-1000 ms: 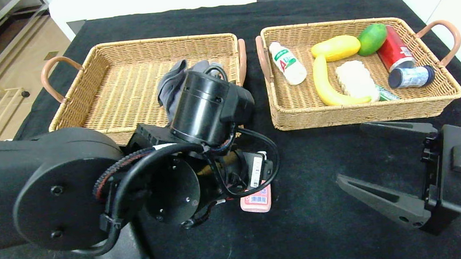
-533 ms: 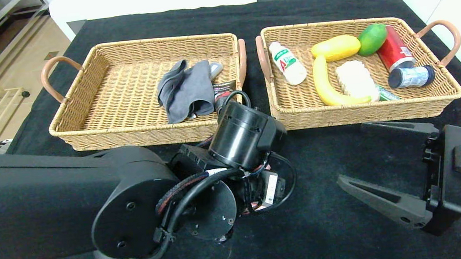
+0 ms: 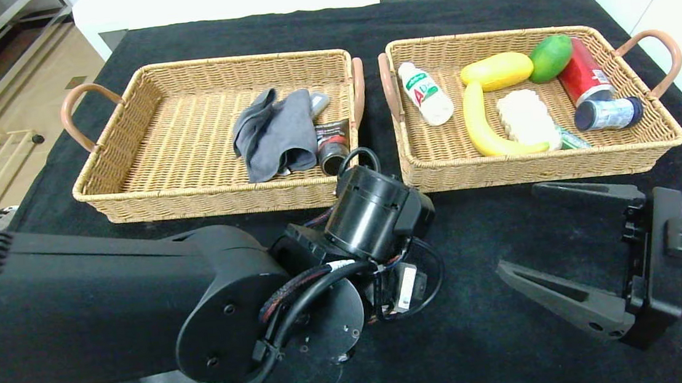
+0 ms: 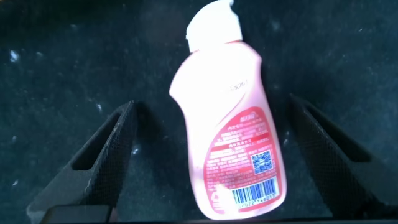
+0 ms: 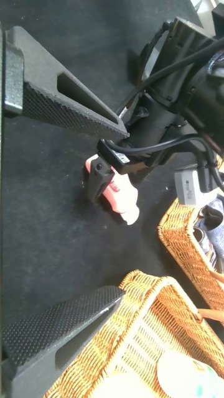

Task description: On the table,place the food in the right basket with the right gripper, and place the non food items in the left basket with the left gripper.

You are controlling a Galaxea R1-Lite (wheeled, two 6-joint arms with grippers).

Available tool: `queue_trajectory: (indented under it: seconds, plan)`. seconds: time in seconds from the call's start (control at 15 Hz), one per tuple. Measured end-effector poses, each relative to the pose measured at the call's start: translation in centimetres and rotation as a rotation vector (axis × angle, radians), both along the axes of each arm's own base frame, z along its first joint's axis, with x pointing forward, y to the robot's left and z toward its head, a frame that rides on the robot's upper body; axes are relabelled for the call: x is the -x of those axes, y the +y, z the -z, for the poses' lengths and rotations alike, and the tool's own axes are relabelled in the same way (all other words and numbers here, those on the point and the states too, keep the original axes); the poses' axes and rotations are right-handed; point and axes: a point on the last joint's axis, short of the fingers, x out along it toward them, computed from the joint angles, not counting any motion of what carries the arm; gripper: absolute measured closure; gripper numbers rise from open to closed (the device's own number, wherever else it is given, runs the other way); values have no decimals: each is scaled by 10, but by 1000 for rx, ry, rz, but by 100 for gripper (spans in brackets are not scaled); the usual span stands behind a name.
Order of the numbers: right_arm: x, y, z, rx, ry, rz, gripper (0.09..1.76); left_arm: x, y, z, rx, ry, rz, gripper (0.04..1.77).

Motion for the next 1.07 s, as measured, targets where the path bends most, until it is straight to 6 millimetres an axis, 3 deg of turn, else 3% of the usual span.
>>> queue_trajectory:
  seconds: [0.13, 0.33, 0.47, 0.6, 1.07]
  plan:
    - [-1, 0, 1, 2, 3, 1, 14, 0, 0, 1, -3, 1, 0, 18]
    - [-2, 1, 2, 6, 9, 1, 14, 0, -1, 3, -7, 4, 0, 67]
    - [-3, 2, 3, 8, 13, 2, 14, 0, -1, 4, -11, 5, 2, 89]
    - [-4, 2, 4, 10, 16, 2, 14, 0, -1, 4, -13, 6, 4, 97]
    - [-5, 3, 6, 15, 22, 2, 14, 1, -2, 6, -14, 11, 7, 97]
